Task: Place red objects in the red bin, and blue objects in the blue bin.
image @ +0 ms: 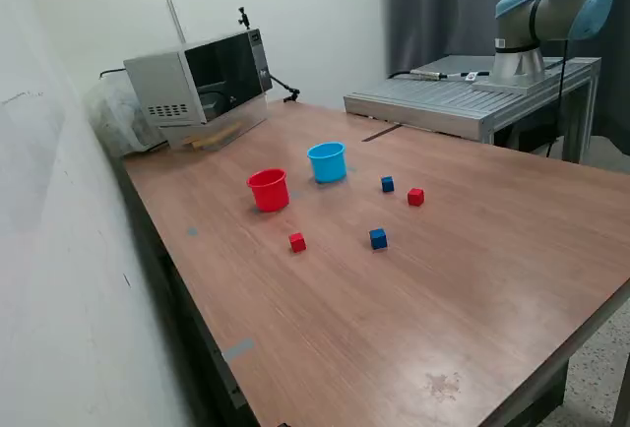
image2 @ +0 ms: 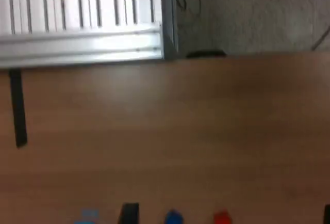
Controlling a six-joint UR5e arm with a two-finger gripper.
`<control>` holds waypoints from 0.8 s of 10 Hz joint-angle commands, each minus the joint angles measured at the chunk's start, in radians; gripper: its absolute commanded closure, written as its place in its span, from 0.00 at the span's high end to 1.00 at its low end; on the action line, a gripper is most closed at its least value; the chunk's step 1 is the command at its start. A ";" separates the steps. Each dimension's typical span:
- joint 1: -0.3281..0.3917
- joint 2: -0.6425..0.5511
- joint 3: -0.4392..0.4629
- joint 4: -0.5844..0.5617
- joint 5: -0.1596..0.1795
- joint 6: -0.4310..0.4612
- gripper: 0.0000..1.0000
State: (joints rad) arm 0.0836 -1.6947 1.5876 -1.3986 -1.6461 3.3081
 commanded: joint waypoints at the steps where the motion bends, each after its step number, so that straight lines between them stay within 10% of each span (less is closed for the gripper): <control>1: 0.001 0.096 -0.064 -0.204 0.053 0.002 1.00; 8: -0.033 0.364 0.164 -0.725 0.054 0.223 1.00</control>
State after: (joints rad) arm 0.0659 -1.3931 1.7077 -2.0248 -1.5913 3.4966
